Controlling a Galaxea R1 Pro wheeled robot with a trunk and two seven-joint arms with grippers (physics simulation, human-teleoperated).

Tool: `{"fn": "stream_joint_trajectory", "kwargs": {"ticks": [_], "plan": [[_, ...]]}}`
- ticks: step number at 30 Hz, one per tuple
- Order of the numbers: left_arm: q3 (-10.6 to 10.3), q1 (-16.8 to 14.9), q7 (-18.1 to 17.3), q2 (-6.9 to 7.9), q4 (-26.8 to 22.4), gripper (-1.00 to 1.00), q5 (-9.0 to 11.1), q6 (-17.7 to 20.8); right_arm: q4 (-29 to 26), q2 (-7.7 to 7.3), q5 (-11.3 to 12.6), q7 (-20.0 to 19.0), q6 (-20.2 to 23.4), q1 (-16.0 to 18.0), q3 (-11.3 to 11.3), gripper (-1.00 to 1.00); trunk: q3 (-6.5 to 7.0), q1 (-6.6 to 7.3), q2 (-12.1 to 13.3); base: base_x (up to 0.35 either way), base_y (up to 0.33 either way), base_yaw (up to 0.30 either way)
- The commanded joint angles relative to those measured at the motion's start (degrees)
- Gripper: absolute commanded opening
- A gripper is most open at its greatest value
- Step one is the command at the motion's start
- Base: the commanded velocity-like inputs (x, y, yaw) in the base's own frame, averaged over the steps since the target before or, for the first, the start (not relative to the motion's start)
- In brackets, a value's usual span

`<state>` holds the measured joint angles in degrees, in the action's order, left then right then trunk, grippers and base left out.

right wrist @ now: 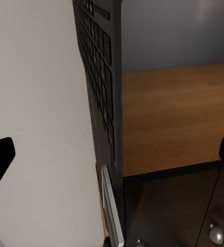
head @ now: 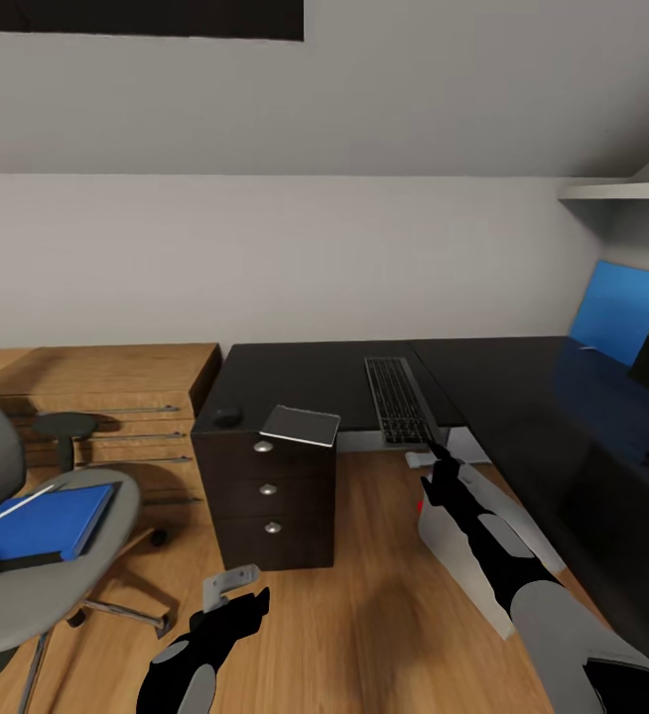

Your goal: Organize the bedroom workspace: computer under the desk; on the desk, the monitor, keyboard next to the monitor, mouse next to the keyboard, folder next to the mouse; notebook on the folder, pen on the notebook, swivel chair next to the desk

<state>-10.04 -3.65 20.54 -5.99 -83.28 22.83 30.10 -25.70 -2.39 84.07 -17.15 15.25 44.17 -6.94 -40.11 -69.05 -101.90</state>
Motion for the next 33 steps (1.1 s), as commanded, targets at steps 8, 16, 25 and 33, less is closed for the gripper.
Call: {"fn": "stream_joint_trajectory", "kwargs": {"ticks": [8, 16, 25, 33], "plan": [[0.0, 0.0, 0.5, 0.01, 0.0, 1.0, 0.7, 0.1, 0.0, 0.02, 0.4, -0.2, 0.5, 0.0, -0.3, 1.0, -0.05, 0.0, 0.0, 0.099, 0.0, 0.0], [-0.1, 0.0, 0.6, 0.01, -0.1, 1.0, 0.7, 0.1, 0.0, 0.02, 0.4, -0.2, 0.4, 0.0, -0.3, 1.0, -0.05, 0.0, 0.0, 0.113, 0.0, 0.0], [-0.1, 0.0, 0.6, 0.01, -0.1, 1.0, 0.7, 0.1, 0.0, 0.02, 0.4, -0.2, 0.4, 0.0, -0.3, 1.0, -0.05, 0.0, 0.0, 0.08, 0.0, 0.0], [0.0, 0.0, 0.6, 0.02, 0.0, 1.0, 0.7, 0.1, 0.0, 0.02, 0.4, -0.1, 0.4, 0.0, -0.3, 1.0, -0.05, 0.0, 0.0, 0.138, 0.0, 0.0]]}}
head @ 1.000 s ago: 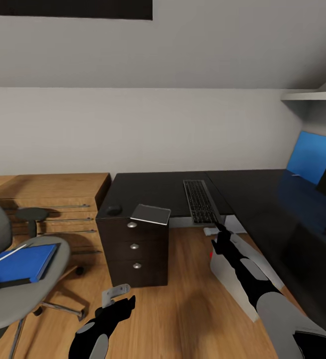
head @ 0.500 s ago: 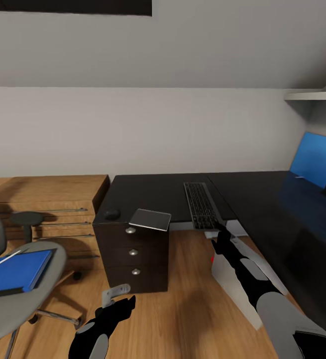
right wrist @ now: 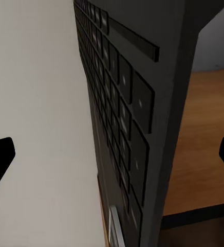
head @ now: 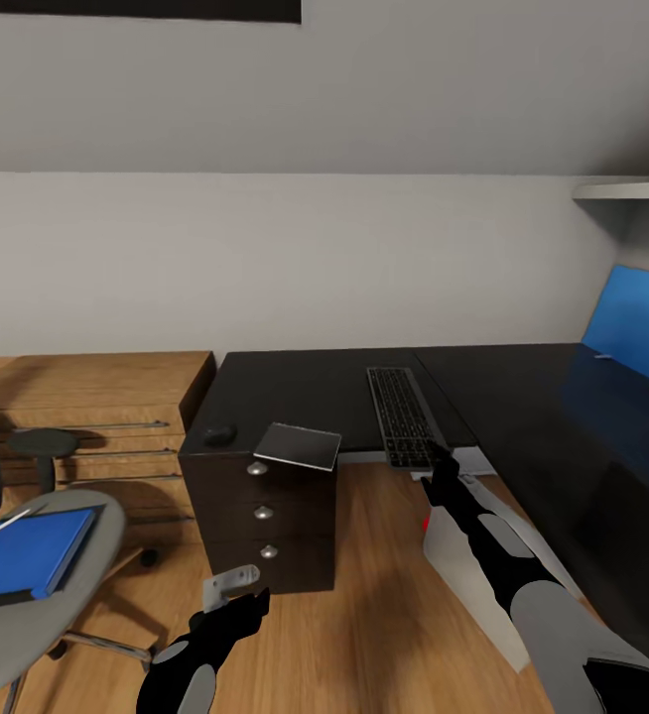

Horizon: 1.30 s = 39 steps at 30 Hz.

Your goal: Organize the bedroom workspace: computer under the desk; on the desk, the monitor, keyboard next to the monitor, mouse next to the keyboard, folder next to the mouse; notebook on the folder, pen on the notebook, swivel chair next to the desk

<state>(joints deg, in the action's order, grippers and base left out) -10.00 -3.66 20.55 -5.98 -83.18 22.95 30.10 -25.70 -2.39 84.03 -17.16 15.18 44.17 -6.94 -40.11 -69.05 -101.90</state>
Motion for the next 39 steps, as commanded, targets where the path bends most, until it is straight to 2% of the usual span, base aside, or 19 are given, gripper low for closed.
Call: {"fn": "stream_joint_trajectory", "kwargs": {"ticks": [1, 39], "plan": [[-0.1, 0.0, 0.5, 0.01, -0.1, 1.0, 0.6, 0.1, 0.0, 0.02, 0.4, -0.1, 0.5, 0.0, -0.3, 1.0, -0.05, 0.0, 0.0, 0.039, 0.0, 0.0], [-0.1, 0.0, 0.5, -0.02, 0.0, 1.0, 0.6, 0.1, 0.0, 0.02, 0.3, 0.0, -0.2, 0.0, -0.3, 1.0, -0.05, 0.0, 0.0, 0.027, 0.0, 0.0]]}}
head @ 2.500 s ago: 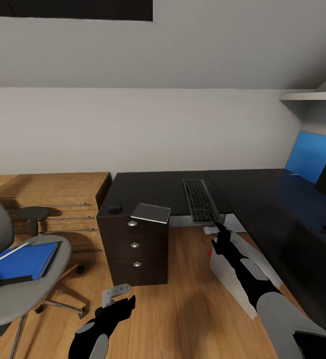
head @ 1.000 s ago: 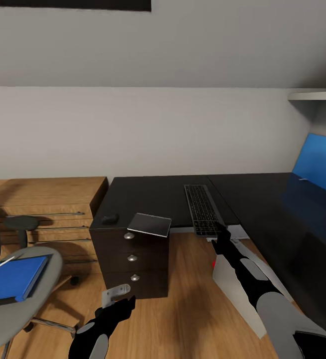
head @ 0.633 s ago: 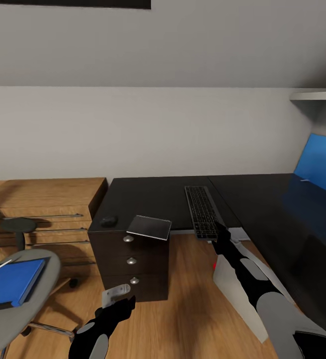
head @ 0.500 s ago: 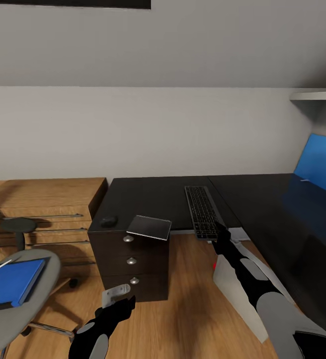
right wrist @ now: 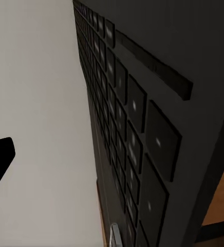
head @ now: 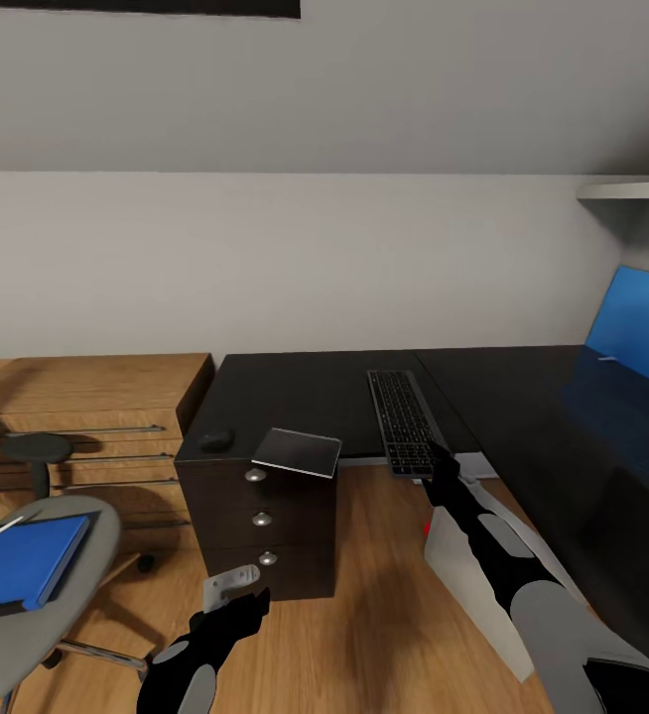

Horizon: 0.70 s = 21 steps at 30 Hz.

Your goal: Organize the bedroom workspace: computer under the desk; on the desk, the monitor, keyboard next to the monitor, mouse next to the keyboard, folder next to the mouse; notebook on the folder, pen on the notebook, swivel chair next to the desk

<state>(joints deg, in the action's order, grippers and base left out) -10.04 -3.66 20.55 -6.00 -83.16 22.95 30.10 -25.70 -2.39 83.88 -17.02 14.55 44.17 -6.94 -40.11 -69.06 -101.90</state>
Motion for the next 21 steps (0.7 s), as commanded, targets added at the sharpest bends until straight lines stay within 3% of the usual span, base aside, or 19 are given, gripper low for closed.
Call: {"fn": "stream_joint_trajectory", "kwargs": {"ticks": [1, 7, 10, 21], "plan": [[-0.1, 0.0, 0.5, -0.01, -0.1, 1.0, 0.6, 0.1, 0.0, 0.02, 0.4, -0.1, 0.3, 0.0, -0.3, 1.0, -0.05, 0.01, 0.0, 0.0, 0.0, 0.0], [-0.1, 0.0, 0.6, -0.15, -0.1, 1.0, 1.5, 0.1, 0.0, 0.02, 0.4, 0.0, -0.2, 0.0, -0.3, 1.0, -0.05, 0.01, 0.0, 0.0, 0.0, 0.0], [-0.1, 0.0, 0.7, -0.16, -0.1, 1.0, 2.6, 0.1, 0.0, 0.02, 0.4, 0.0, -0.2, 0.0, -0.3, 1.0, -0.59, -0.65, -1.2, 0.0, 0.0, 0.0], [-0.1, 0.0, 0.9, -0.18, -0.2, 1.0, 3.2, 0.0, 0.0, 0.02, 0.4, 0.0, -0.2, 0.0, -0.3, 1.0, -1.49, -1.75, -3.2, 0.0, 0.0, 0.0]]}}
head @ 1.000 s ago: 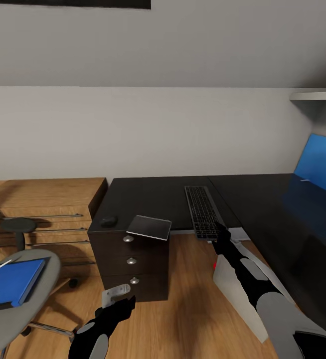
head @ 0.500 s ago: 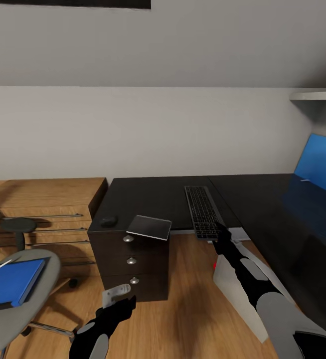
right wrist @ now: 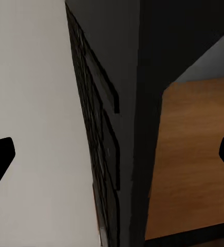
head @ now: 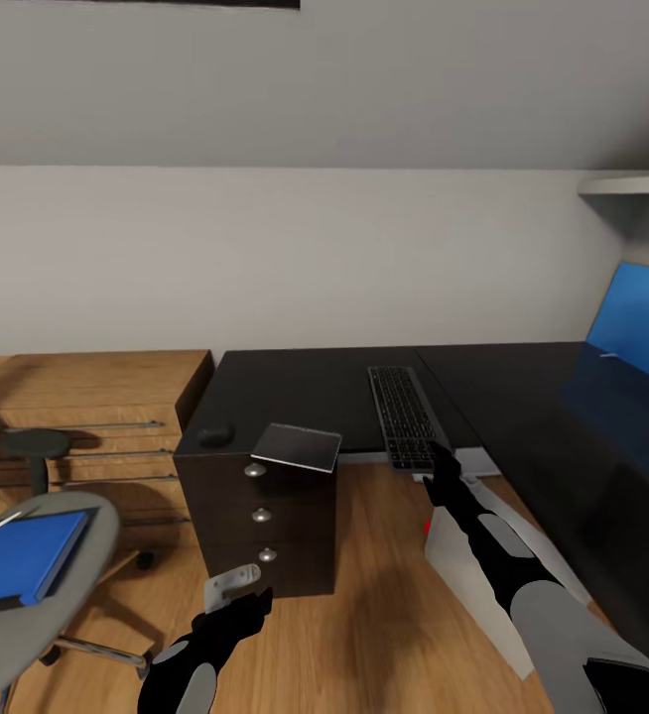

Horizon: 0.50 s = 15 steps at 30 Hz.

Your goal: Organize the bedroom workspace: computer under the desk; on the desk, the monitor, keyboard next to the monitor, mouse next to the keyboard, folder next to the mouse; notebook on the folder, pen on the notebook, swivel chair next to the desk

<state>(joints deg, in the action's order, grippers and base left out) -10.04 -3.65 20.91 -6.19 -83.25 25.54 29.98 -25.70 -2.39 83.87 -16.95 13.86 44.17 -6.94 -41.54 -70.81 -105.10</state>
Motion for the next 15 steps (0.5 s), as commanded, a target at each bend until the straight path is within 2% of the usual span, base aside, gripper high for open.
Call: {"fn": "stream_joint_trajectory", "kwargs": {"ticks": [1, 15], "plan": [[-0.1, 0.0, 0.6, 0.02, -0.1, 1.0, 0.6, 0.1, 0.0, 0.02, 0.4, -0.1, 0.5, 0.0, -0.3, 1.0, -0.24, -0.22, -0.4, 0.0, 0.0, 0.0], [-0.1, 0.0, 0.5, 0.04, -0.1, 1.0, 0.8, 0.2, 0.0, 0.02, 0.4, -0.1, 0.4, 0.0, -0.2, 1.0, -0.24, -0.22, -0.4, 0.0, 0.0, 0.0]]}}
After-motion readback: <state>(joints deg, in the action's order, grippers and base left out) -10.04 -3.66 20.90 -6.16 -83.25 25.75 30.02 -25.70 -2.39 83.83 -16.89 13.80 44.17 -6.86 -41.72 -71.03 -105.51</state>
